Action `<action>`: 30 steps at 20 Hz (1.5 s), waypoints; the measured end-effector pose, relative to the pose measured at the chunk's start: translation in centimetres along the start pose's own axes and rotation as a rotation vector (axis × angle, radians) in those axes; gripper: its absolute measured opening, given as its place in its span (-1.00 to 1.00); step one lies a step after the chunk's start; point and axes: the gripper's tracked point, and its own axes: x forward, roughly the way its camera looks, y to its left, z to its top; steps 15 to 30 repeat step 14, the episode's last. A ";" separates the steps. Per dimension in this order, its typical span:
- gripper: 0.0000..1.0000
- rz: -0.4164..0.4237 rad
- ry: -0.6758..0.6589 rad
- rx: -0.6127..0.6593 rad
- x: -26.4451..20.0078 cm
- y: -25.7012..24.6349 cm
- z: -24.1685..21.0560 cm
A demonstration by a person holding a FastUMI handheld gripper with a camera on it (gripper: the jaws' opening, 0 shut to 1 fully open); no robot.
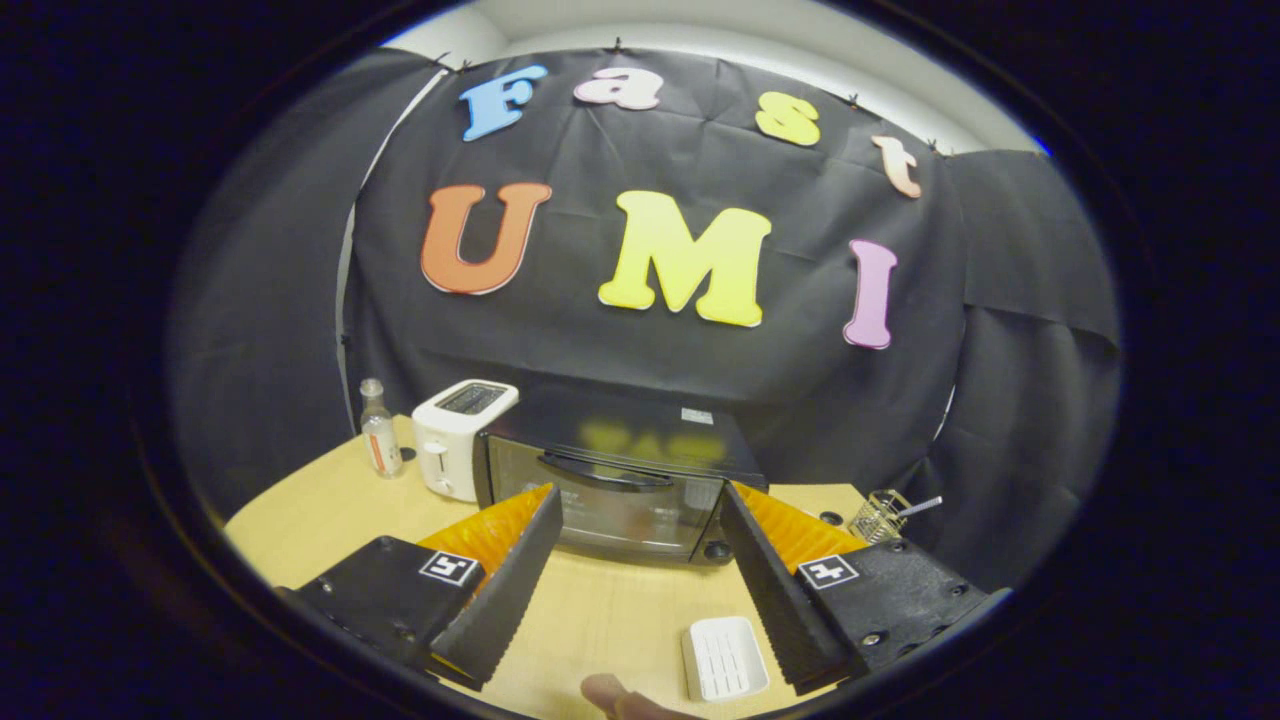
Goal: Open the toaster oven, put the food inside, and close the toaster oven door.
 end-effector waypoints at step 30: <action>1.00 -0.069 -0.254 0.111 -20.9 -6.5 8.3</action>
